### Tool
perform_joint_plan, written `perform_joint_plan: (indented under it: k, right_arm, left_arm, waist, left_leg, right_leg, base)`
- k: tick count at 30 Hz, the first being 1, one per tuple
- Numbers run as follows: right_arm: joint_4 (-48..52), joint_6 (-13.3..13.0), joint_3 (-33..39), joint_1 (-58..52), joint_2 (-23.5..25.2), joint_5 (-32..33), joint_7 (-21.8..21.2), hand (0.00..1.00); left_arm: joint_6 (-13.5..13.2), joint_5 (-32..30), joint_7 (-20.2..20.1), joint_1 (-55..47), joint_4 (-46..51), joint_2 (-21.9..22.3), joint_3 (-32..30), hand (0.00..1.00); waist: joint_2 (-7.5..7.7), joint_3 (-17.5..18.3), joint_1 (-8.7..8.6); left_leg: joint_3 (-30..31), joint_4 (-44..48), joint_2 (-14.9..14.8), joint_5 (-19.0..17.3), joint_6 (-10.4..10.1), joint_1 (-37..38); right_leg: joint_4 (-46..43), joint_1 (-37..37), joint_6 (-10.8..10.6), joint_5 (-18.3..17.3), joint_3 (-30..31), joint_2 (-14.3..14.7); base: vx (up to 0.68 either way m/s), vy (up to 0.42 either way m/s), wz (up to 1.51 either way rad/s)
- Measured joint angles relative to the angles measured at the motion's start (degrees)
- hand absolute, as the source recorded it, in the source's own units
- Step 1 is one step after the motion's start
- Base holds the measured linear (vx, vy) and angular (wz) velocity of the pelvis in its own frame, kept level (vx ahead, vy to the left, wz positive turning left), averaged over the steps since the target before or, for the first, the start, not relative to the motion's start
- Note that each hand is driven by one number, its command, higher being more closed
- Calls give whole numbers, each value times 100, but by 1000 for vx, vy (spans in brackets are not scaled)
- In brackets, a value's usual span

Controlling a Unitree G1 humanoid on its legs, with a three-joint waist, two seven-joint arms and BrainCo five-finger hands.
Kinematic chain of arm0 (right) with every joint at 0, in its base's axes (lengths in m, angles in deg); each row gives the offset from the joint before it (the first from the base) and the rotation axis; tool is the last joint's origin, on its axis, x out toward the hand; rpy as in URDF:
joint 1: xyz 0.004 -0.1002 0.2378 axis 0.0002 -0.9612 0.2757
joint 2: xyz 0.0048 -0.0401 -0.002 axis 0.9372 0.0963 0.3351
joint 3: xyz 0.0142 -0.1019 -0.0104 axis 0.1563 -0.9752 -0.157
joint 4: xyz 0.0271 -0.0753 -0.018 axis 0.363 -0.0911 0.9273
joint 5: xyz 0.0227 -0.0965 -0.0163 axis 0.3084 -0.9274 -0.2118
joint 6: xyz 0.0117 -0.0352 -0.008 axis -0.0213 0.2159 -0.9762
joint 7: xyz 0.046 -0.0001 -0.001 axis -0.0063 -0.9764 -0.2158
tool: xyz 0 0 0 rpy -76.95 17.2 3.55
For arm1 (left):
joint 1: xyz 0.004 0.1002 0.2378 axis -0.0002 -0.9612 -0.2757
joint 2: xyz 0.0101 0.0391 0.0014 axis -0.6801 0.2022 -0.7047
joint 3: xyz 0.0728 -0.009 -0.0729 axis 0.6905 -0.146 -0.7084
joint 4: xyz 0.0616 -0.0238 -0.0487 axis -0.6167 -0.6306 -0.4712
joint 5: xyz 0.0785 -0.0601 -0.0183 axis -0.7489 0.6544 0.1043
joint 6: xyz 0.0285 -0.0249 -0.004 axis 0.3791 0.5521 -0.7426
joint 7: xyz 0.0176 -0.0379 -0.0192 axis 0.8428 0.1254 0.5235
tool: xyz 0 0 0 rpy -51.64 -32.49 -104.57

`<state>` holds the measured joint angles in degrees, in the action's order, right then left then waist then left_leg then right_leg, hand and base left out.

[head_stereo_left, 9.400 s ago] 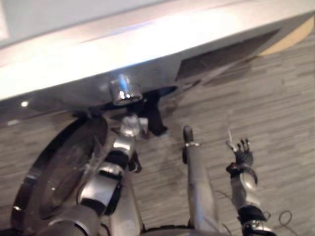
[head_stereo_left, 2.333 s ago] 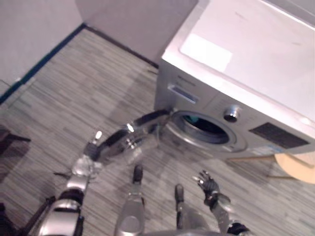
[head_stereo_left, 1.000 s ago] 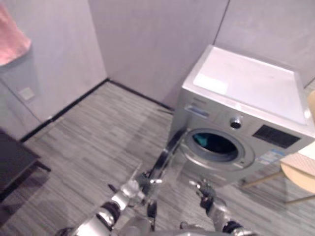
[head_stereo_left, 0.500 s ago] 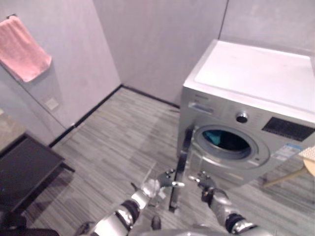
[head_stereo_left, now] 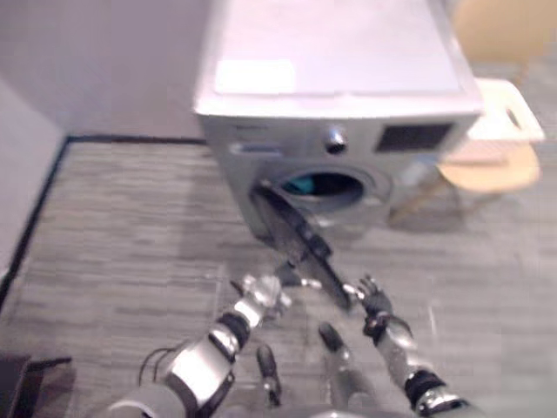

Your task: Pick up the laundry basket with both hands and put the clothes into the washing machine.

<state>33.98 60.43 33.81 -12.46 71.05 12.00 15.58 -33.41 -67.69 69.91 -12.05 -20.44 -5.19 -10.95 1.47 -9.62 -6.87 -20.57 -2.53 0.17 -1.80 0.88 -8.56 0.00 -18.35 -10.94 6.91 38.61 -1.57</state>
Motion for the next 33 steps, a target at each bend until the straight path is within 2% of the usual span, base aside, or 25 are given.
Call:
perform_joint_plan:
  k: [1,2,4,5,7,9,11,13,16,17,19,20,23,25,26,27,29,31,32,33]
  right_arm:
    - [63,24,146,-169,-26,-11,-89,0]
    - [54,39,265,-356,-40,-22,-125,0]
    - [-11,69,587,-790,-55,-105,-209,0]
    - [-26,77,662,-909,-57,-119,-224,0]
    - [-81,113,879,-1186,-35,-127,-314,0]
    - [-257,133,1156,-1378,10,-179,-335,0]
    - [-290,122,1285,-1427,74,-213,-354,0]
    - [-406,79,1314,-1422,120,-232,-443,0]
    - [-555,43,1312,-1396,189,-226,-556,0]
    - [-672,44,1312,-1382,201,-225,-580,0]
    - [-941,53,1311,-1362,232,-228,-574,0]
    - [-1002,52,1312,-1367,232,-228,-571,0]
    - [-1141,51,1317,-1371,214,-235,-552,0]
    - [-1257,49,1317,-1278,210,-236,-536,0]
    - [-1314,52,1319,-1245,198,-252,-516,0]
    - [-1412,54,1337,-1234,160,-342,-488,0]
    - [-1577,66,1449,-1218,91,-469,-402,0]
    - [-1764,82,1583,-1202,37,-497,-299,0]
    - [-1891,146,1702,-1198,43,-445,-280,0]
    - [-1955,156,1720,-1193,49,-440,-273,0]
  left_arm:
    - [2,69,8,112,1,-110,-433,0]
    - [14,74,27,242,1,-241,-794,0]
    - [0,291,173,586,44,-537,-1619,0]
    - [-1,426,224,697,54,-656,-1833,0]
    - [-12,763,311,788,218,-1080,-2480,0]
    - [-120,1454,405,840,524,-1389,-3142,0]
    - [-222,1737,425,895,708,-1496,-3348,0]
    - [-252,1818,480,858,772,-1492,-3460,0]
    - [-435,1787,521,655,984,-1500,-3814,0]
    - [-570,1757,525,473,1142,-1506,-3976,0]
    - [-794,1753,561,-52,1264,-1596,-4157,0]
    - [-811,1754,601,-200,1266,-1595,-4180,0]
    - [-869,1746,620,-938,1272,-1486,-4180,0]
    - [-902,1737,610,-1741,1253,-1277,-4178,0]
    - [-901,1720,594,-2041,1206,-1170,-4174,0]
    - [-894,1629,525,-2463,1062,-965,-4169,0]
    - [-869,1420,374,-3081,691,-655,-4146,0]
    - [-759,1144,240,-3742,167,-360,-4125,0]
    - [-653,1062,145,-4136,-95,-193,-4132,0]
    - [-648,1086,112,-4265,-139,-145,-4225,0]
  waist:
    - [51,-27,-104]
    - [94,-48,-158]
    - [154,-54,-211]
    - [174,-55,-234]
    - [231,-59,-396]
    - [246,-65,-408]
    - [248,-63,-396]
    - [247,-63,-327]
    - [254,-59,-210]
    - [251,-57,-146]
    - [235,-49,-128]
    - [230,-43,-104]
    - [220,12,128]
    - [199,31,308]
    - [179,44,344]
    - [132,90,423]
    - [18,189,579]
    - [-116,322,713]
    - [-174,411,845]
    - [-189,445,892]
  left_leg:
    - [-202,56,-40,-95,-2,-60]
    - [-336,83,-52,-123,-14,-90]
    - [-604,90,-58,-139,-70,-206]
    - [-655,97,-62,-137,-86,-244]
    - [-741,185,-66,-170,-172,-355]
    - [-700,401,-214,-254,-297,-413]
    - [-604,511,-328,-298,-358,-402]
    - [-548,557,-407,-325,-399,-334]
    - [-468,557,-417,-322,-397,-273]
    - [-460,560,-411,-305,-369,-230]
    - [-320,570,-417,-302,-364,-80]
    - [-280,575,-417,-302,-364,-52]
    - [-86,653,-409,-302,-361,-66]
    - [104,653,-369,-281,-335,-63]
    - [220,649,-340,-260,-307,-60]
    - [399,632,-282,-229,-280,-50]
    - [637,545,-204,-152,-220,35]
    - [937,261,-88,-3,-209,240]
    - [1141,82,-18,109,-190,375]
    - [1246,-4,11,156,-163,435]
  right_leg:
    - [173,-63,8,203,126,43]
    - [186,-130,-14,240,216,65]
    - [180,-348,-16,237,427,106]
    - [183,-407,-22,229,463,124]
    - [244,-510,-61,98,514,114]
    - [344,-490,41,130,560,197]
    - [343,-413,76,159,502,287]
    - [340,-306,90,170,423,345]
    - [339,-220,91,171,367,352]
    - [339,-168,91,171,359,342]
    - [334,27,96,175,169,335]
    - [333,70,96,175,101,333]
    - [334,164,98,174,-117,276]
    - [346,252,102,170,-307,215]
    - [357,312,150,140,-425,168]
    - [356,403,276,62,-595,114]
    - [355,551,359,-6,-841,21]
    - [336,758,368,-128,-1166,-70]
    - [302,898,380,-229,-1373,-139]
    - [293,946,383,-275,-1480,-166]
  base:
    - [-81,-14,-108]
    - [-32,-66,-89]
    - [11,-115,-69]
    - [23,-121,-53]
    - [36,-172,-37]
    - [66,-221,-28]
    - [72,-152,2]
    - [74,-91,14]
    - [57,-12,11]
    - [27,17,4]
    - [37,33,24]
    - [33,45,36]
    - [5,32,35]
    - [-20,31,47]
    - [-18,28,70]
    - [-8,21,80]
    - [5,22,73]
    - [27,31,87]
    - [31,23,89]
    - [26,11,67]
